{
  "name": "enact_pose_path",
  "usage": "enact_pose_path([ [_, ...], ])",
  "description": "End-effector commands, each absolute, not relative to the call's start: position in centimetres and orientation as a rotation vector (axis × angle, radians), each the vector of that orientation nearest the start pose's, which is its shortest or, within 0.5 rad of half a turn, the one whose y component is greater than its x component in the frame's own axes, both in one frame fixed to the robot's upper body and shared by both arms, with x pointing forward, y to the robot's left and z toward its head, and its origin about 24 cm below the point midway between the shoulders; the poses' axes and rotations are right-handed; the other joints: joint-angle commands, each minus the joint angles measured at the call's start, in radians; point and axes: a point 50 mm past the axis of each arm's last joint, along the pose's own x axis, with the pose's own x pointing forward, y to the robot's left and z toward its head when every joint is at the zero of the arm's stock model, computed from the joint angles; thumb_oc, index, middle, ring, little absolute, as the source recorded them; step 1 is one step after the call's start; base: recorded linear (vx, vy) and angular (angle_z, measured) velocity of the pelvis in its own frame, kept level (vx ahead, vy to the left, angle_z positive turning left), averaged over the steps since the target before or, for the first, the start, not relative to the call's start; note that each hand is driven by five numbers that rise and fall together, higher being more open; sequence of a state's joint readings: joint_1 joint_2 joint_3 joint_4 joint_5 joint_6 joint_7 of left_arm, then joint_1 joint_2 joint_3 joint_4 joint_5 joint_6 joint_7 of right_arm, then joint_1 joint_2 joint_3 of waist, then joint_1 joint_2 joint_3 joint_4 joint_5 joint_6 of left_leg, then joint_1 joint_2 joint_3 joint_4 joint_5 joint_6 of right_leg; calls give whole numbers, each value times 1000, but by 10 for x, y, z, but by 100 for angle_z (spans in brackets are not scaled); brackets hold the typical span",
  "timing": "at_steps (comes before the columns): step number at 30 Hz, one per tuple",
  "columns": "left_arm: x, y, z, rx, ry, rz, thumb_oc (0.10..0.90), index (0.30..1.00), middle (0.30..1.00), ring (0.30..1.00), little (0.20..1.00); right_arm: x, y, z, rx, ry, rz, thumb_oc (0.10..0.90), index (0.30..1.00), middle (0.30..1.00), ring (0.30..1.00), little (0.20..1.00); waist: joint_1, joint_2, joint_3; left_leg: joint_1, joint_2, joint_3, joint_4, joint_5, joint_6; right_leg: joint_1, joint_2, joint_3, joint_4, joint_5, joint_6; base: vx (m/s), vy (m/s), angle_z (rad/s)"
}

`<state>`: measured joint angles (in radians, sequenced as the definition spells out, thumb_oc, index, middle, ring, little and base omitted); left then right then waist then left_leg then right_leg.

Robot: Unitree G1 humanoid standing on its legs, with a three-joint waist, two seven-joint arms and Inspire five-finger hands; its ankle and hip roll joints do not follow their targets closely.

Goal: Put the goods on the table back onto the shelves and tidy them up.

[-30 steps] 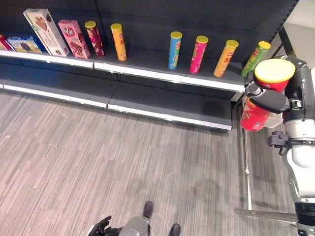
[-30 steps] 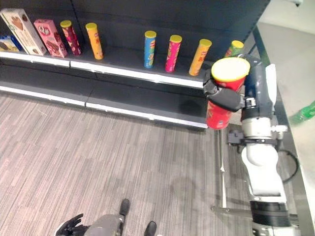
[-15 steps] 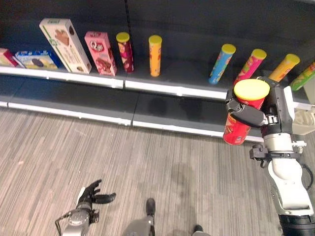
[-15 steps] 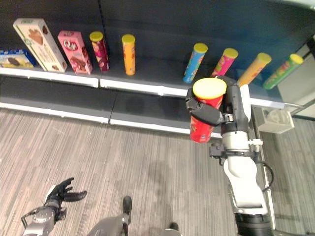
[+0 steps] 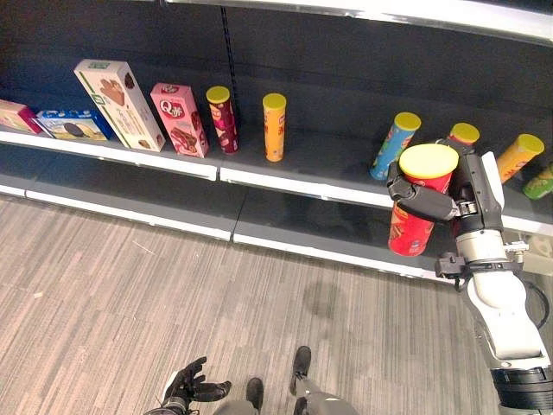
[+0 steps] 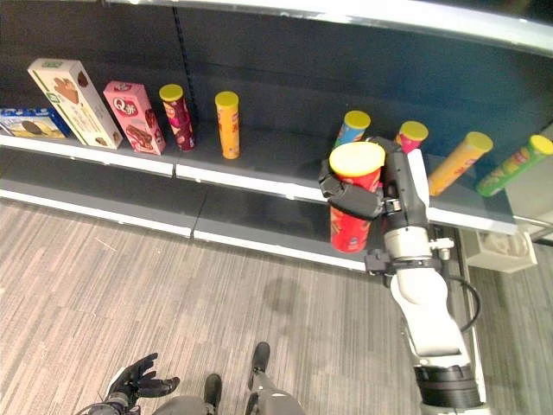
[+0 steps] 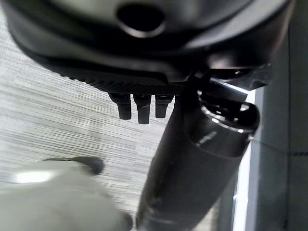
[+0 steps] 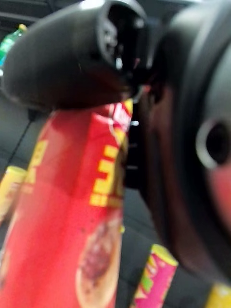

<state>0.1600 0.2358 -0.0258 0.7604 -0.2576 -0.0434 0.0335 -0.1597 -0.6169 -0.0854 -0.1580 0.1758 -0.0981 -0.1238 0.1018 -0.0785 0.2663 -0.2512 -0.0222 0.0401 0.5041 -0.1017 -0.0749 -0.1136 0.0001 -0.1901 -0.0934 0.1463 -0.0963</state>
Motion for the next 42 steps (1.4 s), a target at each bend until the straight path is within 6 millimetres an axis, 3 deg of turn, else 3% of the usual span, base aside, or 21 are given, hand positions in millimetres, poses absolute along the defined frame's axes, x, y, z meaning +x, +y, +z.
enact_pose_path([
  [1, 133, 247, -117, 71, 806, 220, 800, 900, 900, 900, 900, 256, -248, 247, -425, -819, -159, 400, 300, 300, 300, 300, 5, 12, -22, -3, 96, -43, -226, 60, -22, 164, -61, -21, 10, -179, 211, 140, 53, -1],
  [2, 133, 247, -117, 72, 807, 220, 800, 900, 900, 900, 900, 256, -248, 246, -424, -818, -160, 400, 300, 300, 300, 300, 6, 9, -21, 6, 95, -41, -240, 67, -23, 166, -63, -20, 10, -179, 211, 209, 117, -9],
  [5, 133, 250, -116, 87, 806, 225, 800, 900, 900, 900, 900, 258, -247, 248, -410, -829, -170, 400, 300, 300, 300, 300, 27, 26, -35, -8, 139, -122, -413, 150, -61, 189, -66, 4, 8, -219, 221, 208, 195, -52],
  [6, 130, 248, -118, 82, 815, 223, 800, 900, 900, 900, 900, 258, -246, 248, -413, -826, -165, 400, 300, 300, 300, 300, 21, 48, -57, 21, 158, -132, -497, 170, -76, 209, -77, 14, 10, -236, 228, 217, 247, -15],
  [8, 130, 247, -118, 80, 816, 222, 800, 900, 900, 900, 900, 258, -245, 247, -419, -827, -166, 400, 300, 300, 300, 300, 22, 60, -63, 43, 163, -125, -519, 182, -80, 211, -84, 15, 18, -239, 231, 159, 219, -35],
  [11, 132, 250, -117, 106, 814, 217, 800, 900, 900, 900, 900, 261, -238, 249, -408, -838, -162, 400, 300, 300, 300, 300, 28, 76, -64, 64, 131, -93, -486, 157, -64, 197, -146, 21, 50, -226, 250, 147, 322, -55],
  [17, 134, 262, -114, 118, 804, 263, 800, 900, 900, 900, 900, 265, -225, 253, -371, -870, -131, 400, 300, 300, 300, 300, 50, 57, -64, 41, 95, -55, -447, 116, -31, 159, -198, 43, 33, -178, 279, 37, 156, -11],
  [26, 138, 261, -114, 113, 804, 279, 800, 900, 900, 900, 900, 264, -217, 262, -372, -923, -122, 400, 300, 300, 300, 300, 63, 21, -44, -6, 88, -66, -431, 107, -19, 123, -200, 38, 25, -151, 286, -6, 11, 14],
  [32, 139, 254, -117, 113, 811, 265, 800, 900, 900, 900, 900, 269, -216, 261, -393, -922, -185, 400, 300, 300, 300, 300, 68, 20, -28, -14, 88, -77, -428, 105, -14, 111, -200, 32, 38, -158, 285, -10, -14, 0],
  [36, 145, 248, -114, 110, 783, 250, 800, 900, 900, 900, 900, 283, -211, 264, -399, -914, -244, 400, 300, 300, 300, 300, 86, 45, 13, -41, 81, -100, -421, 109, -8, 73, -202, 25, 78, -172, 277, -48, -19, 2],
  [37, 151, 251, -107, 118, 744, 250, 800, 900, 900, 900, 900, 290, -214, 283, -480, -962, -330, 400, 300, 300, 300, 300, 103, 74, 43, -70, 66, -122, -421, 119, -9, 42, -210, 7, 100, -178, 276, -43, -6, 36],
  [38, 151, 251, -107, 116, 743, 250, 800, 900, 900, 900, 900, 291, -214, 284, -481, -964, -330, 400, 300, 300, 300, 300, 102, 75, 44, -71, 66, -122, -421, 120, -9, 40, -210, 7, 101, -179, 276, -35, 19, 42],
  [39, 156, 252, -101, 119, 703, 251, 800, 900, 900, 900, 900, 295, -221, 299, -541, -995, -431, 400, 300, 300, 300, 300, 117, 97, 61, -91, 55, -124, -425, 126, -10, 20, -218, -1, 97, -172, 279, -3, 32, 41],
  [42, 159, 250, -98, 114, 676, 244, 800, 900, 900, 900, 900, 295, -227, 310, -550, -1026, -511, 400, 300, 300, 300, 300, 126, 114, 65, -103, 45, -124, -436, 133, -9, 7, -228, -11, 89, -164, 284, 32, 53, 2],
])
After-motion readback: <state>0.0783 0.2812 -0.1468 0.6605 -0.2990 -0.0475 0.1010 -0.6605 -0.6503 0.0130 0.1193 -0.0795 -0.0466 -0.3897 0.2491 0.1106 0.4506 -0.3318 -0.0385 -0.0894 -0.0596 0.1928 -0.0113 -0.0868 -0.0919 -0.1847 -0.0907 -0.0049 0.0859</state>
